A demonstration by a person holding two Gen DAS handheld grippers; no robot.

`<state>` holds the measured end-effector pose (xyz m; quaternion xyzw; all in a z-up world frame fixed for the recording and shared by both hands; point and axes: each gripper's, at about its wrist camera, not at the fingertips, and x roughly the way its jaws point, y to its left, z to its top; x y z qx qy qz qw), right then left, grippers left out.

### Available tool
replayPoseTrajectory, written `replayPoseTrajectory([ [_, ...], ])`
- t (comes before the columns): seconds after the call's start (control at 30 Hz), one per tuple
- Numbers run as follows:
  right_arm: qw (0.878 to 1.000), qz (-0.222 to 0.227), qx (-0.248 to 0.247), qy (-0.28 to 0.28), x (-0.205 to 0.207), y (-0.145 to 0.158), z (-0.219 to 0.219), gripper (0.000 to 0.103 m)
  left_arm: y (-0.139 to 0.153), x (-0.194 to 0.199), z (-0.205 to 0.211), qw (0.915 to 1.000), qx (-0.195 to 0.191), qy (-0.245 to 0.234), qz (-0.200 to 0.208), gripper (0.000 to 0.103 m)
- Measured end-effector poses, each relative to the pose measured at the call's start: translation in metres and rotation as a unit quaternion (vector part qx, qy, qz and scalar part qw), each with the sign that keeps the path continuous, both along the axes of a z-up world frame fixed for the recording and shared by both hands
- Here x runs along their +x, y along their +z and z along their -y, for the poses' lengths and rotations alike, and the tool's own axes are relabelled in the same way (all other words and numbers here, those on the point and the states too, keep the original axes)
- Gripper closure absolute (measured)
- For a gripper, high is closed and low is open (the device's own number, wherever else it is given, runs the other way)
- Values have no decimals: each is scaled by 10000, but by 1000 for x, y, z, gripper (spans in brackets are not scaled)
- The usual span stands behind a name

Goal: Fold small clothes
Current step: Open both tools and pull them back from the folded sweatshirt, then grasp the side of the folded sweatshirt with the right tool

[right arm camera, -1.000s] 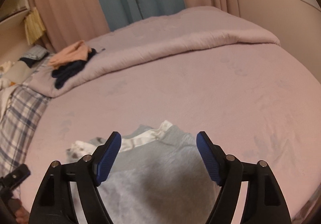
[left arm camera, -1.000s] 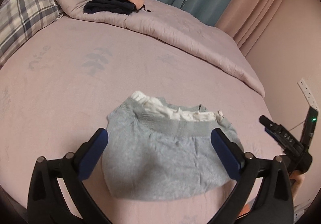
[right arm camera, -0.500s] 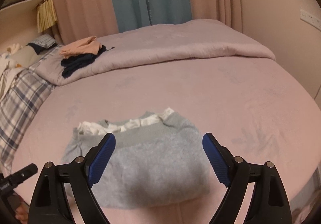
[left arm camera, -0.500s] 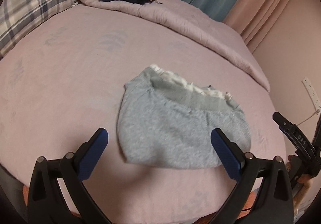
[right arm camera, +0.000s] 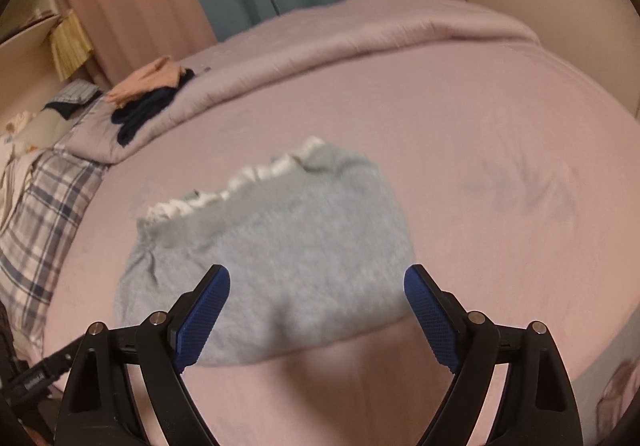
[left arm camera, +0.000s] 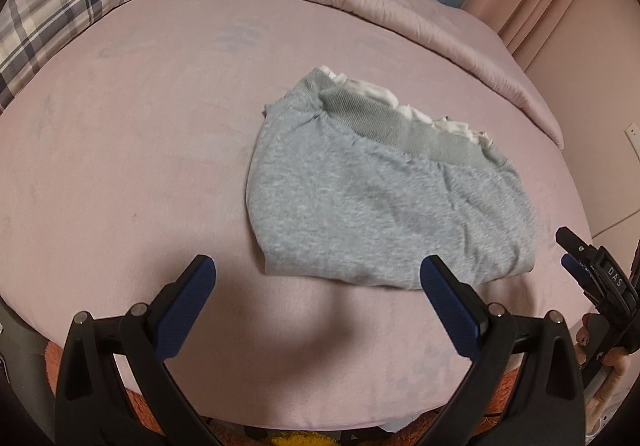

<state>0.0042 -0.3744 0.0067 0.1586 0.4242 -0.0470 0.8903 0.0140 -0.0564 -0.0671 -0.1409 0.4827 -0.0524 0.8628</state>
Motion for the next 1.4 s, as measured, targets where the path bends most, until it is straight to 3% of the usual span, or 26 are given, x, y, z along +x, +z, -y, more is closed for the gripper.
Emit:
replayPoseTrajectory([
  [0.3, 9974, -319, 515, -380, -6, -36, 26, 14, -14, -1, 8, 9997, 121, -43, -190, 1],
  [0.47, 9972, -485, 311, -483, -7, -47, 30, 14, -17, 0, 8, 9996, 181, -21, -210, 1],
  [0.63, 9938, -564, 797, -526, -5, -60, 39, 14, -20, 1, 8, 9996, 138, -9, -263, 1],
  [1.17, 9856, -404, 1552, -530, 23, -77, 49, 15, -23, 4, 7, 9994, 136, 17, -326, 1],
  [1.2, 9858, -397, 1539, -536, 25, -78, 48, 16, -23, 4, 7, 9994, 131, 18, -330, 1],
  [1.27, 9866, -390, 1501, -507, 29, -78, 45, 28, -24, 5, 8, 9993, 99, -3, -356, 1],
  [1.4, 9802, -401, 1884, -466, 30, -83, 48, 59, -27, 8, 9, 9991, 70, -24, -408, 1],
])
